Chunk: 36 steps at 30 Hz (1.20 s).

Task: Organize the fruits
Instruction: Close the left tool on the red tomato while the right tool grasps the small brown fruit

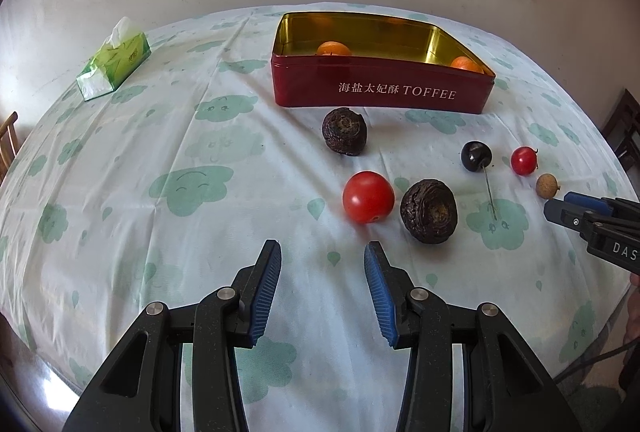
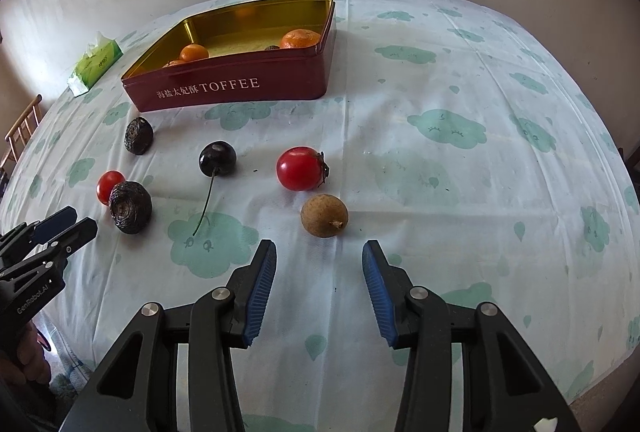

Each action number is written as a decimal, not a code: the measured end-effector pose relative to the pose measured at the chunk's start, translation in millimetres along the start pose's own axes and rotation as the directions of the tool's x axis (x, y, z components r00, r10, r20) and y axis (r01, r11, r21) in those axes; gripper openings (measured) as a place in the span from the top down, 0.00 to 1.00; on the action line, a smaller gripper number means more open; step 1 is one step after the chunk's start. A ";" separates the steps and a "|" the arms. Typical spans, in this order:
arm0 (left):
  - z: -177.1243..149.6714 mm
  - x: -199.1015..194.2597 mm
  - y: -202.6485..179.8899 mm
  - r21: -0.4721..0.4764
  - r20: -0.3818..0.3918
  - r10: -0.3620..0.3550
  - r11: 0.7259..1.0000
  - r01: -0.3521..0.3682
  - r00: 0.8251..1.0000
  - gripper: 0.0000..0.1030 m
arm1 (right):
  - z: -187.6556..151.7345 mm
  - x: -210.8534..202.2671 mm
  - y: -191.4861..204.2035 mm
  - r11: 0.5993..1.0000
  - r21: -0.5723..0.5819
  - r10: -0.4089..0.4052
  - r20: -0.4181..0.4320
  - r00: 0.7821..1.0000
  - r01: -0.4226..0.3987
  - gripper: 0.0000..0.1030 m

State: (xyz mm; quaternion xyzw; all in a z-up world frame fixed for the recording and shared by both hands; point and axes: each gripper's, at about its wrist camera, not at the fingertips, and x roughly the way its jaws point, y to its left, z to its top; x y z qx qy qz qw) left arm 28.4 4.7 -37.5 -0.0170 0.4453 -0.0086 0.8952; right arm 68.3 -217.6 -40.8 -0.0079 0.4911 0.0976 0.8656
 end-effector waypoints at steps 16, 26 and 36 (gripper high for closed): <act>8.3 14.2 -10.4 0.025 -0.012 -0.029 0.999 0.030 0.999 0.56 | 14.6 14.8 -2.7 1.000 -0.012 -0.008 -0.002 1.000 0.008 0.62; 17.8 17.8 -17.5 0.039 0.001 -0.038 0.999 0.037 0.999 0.56 | 17.7 17.8 -2.6 1.000 -0.025 -0.019 0.005 1.000 0.019 0.67; 24.9 24.9 -19.2 0.037 -0.005 -0.033 0.999 0.034 0.999 0.56 | 15.9 16.7 -3.4 0.999 -0.031 -0.020 0.010 1.000 0.020 0.73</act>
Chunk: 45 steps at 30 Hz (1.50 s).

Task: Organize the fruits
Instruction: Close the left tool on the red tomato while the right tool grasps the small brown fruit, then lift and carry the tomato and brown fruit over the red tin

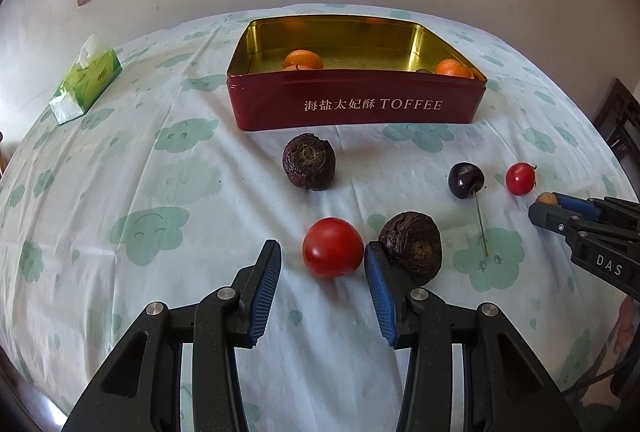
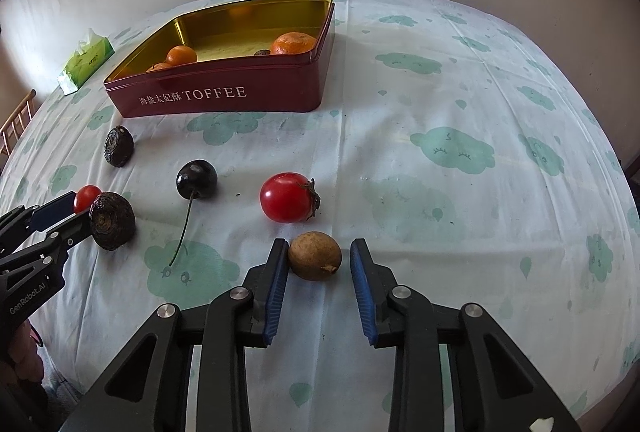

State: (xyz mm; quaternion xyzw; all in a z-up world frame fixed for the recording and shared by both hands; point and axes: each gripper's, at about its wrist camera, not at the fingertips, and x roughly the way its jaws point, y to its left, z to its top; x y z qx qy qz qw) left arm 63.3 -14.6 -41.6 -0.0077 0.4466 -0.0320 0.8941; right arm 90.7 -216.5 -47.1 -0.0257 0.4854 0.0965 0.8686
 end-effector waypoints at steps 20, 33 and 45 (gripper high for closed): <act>-1.0 3.5 0.8 -0.011 -0.011 -0.032 0.999 0.032 0.999 0.66 | -1.0 -0.7 1.2 1.000 -0.001 -0.001 0.001 1.000 0.001 0.76; -0.6 0.3 3.5 -0.026 -0.002 -0.050 0.998 0.050 0.999 0.70 | -2.9 -1.3 0.8 1.000 0.004 0.001 -0.001 1.000 -0.001 0.76; 1.3 -11.8 8.6 -0.032 0.024 -0.052 0.998 0.053 0.998 0.70 | -2.5 -14.0 3.2 1.000 -0.007 0.012 0.018 1.000 -0.011 0.76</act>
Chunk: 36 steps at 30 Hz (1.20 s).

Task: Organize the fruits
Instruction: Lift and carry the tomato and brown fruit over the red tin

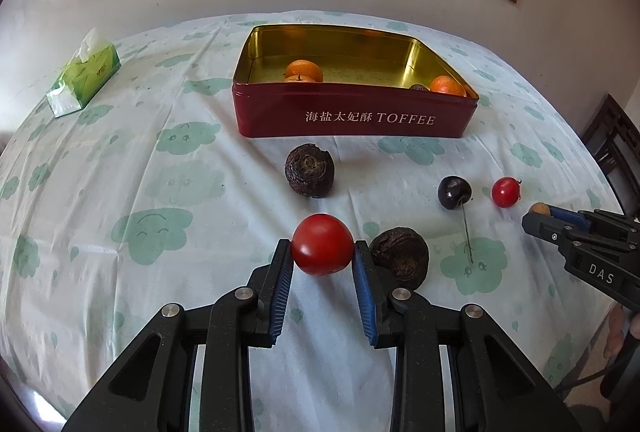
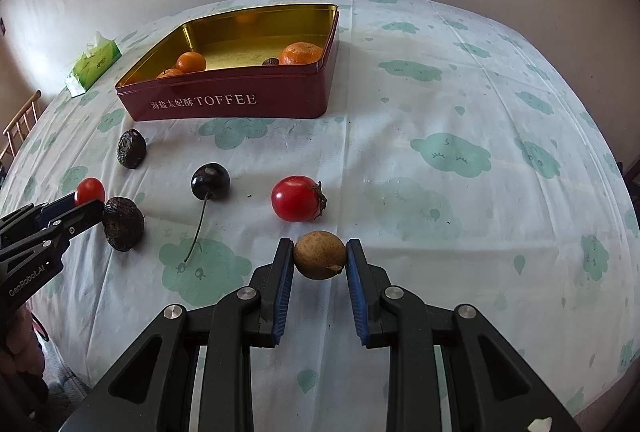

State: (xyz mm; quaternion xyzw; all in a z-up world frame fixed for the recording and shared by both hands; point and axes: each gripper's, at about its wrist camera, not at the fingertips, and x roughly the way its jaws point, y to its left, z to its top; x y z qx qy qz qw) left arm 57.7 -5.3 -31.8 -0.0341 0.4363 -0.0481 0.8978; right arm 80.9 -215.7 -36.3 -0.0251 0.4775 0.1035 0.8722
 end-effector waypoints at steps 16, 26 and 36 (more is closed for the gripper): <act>4.6 -8.2 -0.4 0.004 0.023 -0.002 1.000 0.001 1.000 0.70 | 10.4 -6.9 9.0 1.000 -0.024 0.011 0.012 1.000 -0.011 0.76; 13.4 -12.1 0.0 0.007 0.036 0.002 1.000 -0.002 0.999 0.70 | 21.1 -8.1 15.3 0.999 -0.042 0.022 0.021 1.000 -0.021 0.76; 35.8 -15.9 3.1 0.011 0.074 0.004 1.000 -0.005 0.997 0.70 | 37.0 -9.5 23.3 0.997 -0.069 0.031 0.041 0.999 -0.028 0.76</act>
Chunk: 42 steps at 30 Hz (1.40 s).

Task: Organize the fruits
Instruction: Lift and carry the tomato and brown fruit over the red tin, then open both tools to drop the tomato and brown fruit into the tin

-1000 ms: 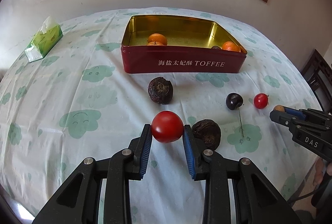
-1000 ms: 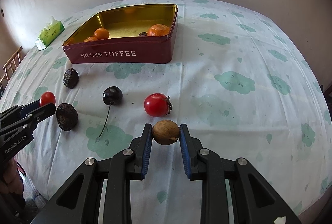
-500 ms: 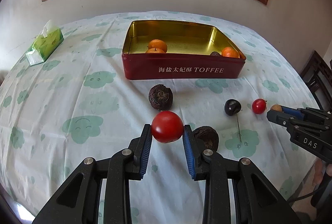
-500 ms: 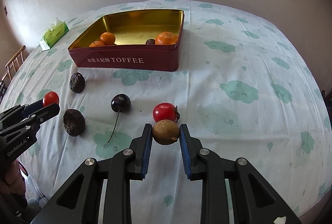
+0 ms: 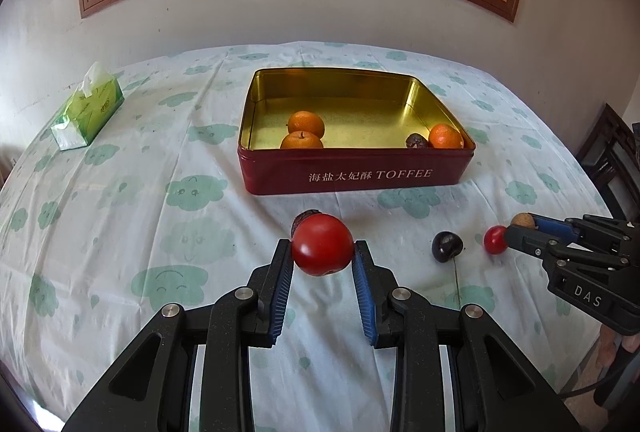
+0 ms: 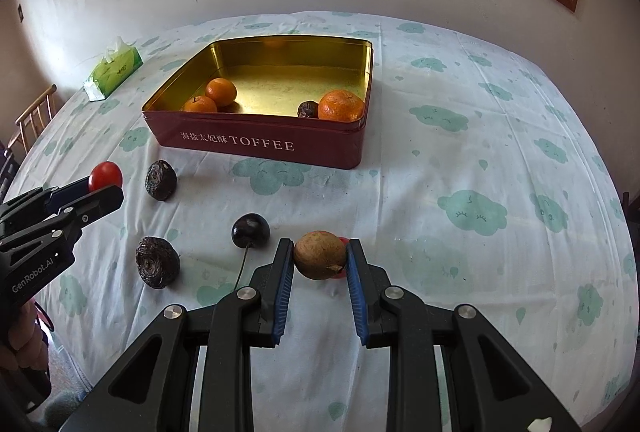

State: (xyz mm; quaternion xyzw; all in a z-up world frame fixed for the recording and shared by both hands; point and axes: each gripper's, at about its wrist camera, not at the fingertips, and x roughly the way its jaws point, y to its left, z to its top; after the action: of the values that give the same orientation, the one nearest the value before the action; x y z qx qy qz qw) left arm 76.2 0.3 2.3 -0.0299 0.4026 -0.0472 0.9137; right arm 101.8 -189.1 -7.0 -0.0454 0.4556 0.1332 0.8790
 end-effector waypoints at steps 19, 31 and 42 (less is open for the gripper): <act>59.1 18.5 14.9 -0.011 0.052 0.015 1.000 -0.015 0.999 0.70 | 59.7 10.1 8.9 0.999 -0.035 0.022 0.053 0.998 -0.020 0.76; 81.6 55.7 24.1 -0.018 0.020 0.033 0.999 -0.033 0.999 0.70 | 95.3 46.6 23.7 0.997 -0.061 0.059 0.031 0.998 -0.057 0.76; 87.4 79.0 28.2 -0.029 -0.015 0.034 0.999 -0.034 0.999 0.70 | 108.6 77.3 35.4 0.995 -0.075 0.065 0.002 0.998 -0.065 0.76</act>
State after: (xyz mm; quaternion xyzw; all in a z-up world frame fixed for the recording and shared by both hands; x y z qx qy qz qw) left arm 195.5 21.1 0.7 -0.0361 0.4103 -0.0259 0.9109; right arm 220.2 -118.3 -5.3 -0.0634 0.4494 0.1788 0.8729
